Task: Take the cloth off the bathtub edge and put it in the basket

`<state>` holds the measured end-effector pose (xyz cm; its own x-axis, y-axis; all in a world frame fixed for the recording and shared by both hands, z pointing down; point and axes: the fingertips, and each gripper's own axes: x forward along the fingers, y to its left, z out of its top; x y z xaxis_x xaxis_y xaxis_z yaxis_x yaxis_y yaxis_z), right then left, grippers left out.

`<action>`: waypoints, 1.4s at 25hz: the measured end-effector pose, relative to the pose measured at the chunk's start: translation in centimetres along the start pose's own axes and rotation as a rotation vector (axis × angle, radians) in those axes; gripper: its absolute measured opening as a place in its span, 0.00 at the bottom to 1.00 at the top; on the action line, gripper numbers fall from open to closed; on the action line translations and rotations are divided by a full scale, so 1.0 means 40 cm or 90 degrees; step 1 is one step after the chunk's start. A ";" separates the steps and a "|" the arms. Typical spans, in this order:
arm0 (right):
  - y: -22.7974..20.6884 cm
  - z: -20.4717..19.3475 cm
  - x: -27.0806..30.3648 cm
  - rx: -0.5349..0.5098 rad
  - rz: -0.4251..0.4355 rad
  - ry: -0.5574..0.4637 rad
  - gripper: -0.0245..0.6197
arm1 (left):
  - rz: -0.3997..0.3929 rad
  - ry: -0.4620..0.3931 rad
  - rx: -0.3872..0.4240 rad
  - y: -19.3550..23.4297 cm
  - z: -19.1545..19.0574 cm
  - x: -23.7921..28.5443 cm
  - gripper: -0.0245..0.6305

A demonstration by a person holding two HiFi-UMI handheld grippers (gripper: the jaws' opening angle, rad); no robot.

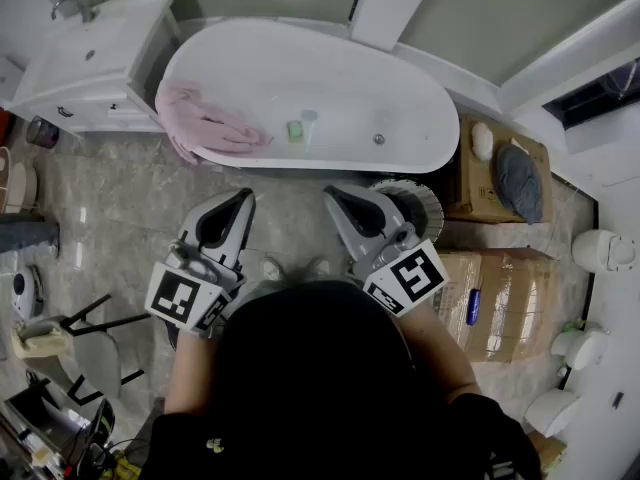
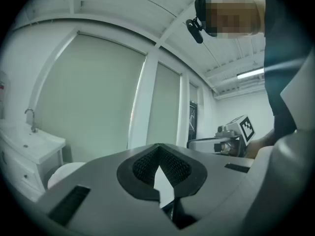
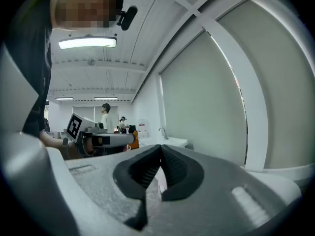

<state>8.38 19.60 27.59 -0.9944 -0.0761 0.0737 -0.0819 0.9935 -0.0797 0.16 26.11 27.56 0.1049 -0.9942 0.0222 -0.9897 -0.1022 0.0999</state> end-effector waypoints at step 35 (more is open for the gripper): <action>-0.242 -0.112 0.470 0.102 -0.006 0.049 0.03 | 0.093 0.069 -0.069 0.521 -0.143 0.086 0.05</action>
<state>-9.20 8.92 34.20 -0.9859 -0.0719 0.1508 -0.1066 0.9659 -0.2361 -19.55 20.74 35.41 -0.0233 -0.9883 0.1509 -0.9797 0.0526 0.1934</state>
